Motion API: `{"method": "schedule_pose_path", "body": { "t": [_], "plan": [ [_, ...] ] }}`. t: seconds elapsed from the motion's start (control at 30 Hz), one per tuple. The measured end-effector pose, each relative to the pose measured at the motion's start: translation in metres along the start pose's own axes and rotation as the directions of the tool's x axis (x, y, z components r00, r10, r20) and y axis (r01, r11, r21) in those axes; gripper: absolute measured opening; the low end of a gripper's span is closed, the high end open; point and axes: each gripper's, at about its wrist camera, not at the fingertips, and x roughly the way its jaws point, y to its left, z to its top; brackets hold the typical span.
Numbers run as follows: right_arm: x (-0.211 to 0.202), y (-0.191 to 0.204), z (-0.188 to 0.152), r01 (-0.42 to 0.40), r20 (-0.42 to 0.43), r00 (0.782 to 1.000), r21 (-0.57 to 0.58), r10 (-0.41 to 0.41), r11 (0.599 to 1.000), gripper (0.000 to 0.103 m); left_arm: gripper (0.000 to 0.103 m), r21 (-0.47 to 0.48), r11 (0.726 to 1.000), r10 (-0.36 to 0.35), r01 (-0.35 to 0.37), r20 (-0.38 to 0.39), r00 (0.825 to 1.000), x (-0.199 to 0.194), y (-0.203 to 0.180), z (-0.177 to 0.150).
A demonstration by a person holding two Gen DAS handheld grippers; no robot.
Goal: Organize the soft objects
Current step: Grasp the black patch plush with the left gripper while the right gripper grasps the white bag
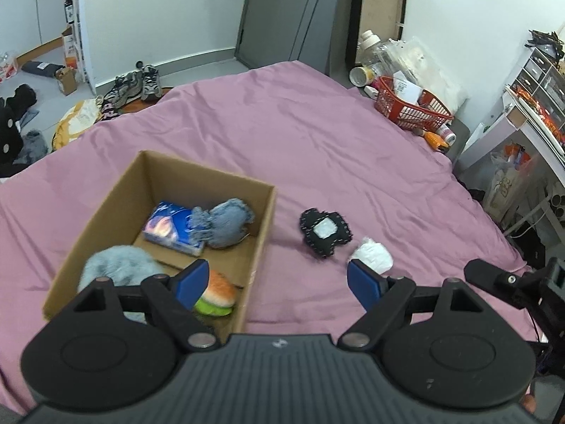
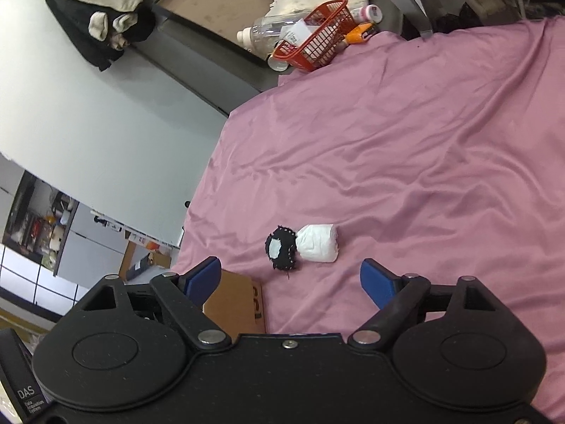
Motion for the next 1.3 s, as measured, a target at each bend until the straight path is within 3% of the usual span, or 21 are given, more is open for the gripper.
{"method": "schedule_pose_path", "body": {
  "t": [0.1, 0.47, 0.83, 1.1, 1.3],
  "plan": [
    [0.006, -0.007, 0.004, -0.004, -0.004, 1.0, 0.032, 0.004, 0.999, 0.077, 0.084, 0.006, 1.0, -0.017, 0.017, 0.004, 1.0, 0.007, -0.011, 0.005],
    [0.043, -0.022, 0.012, -0.018, -0.028, 0.999, 0.116, 0.021, 0.993, 0.071, 0.08, -0.009, 1.0, -0.031, 0.03, -0.045, 0.999, 0.052, -0.036, 0.02],
    [0.079, -0.04, 0.014, -0.025, -0.061, 0.997, 0.222, 0.039, 0.975, 0.061, 0.074, -0.069, 0.998, -0.002, -0.005, -0.106, 0.994, 0.107, -0.045, 0.036],
    [0.101, -0.043, 0.01, 0.011, -0.102, 0.995, 0.231, 0.014, 0.973, 0.059, 0.072, -0.026, 0.993, 0.11, -0.113, -0.114, 0.987, 0.132, -0.074, 0.037],
    [0.109, -0.051, 0.012, 0.033, -0.122, 0.992, 0.226, -0.005, 0.974, 0.051, 0.068, -0.042, 0.99, 0.125, -0.132, -0.138, 0.983, 0.148, -0.082, 0.029]
  ]
}}
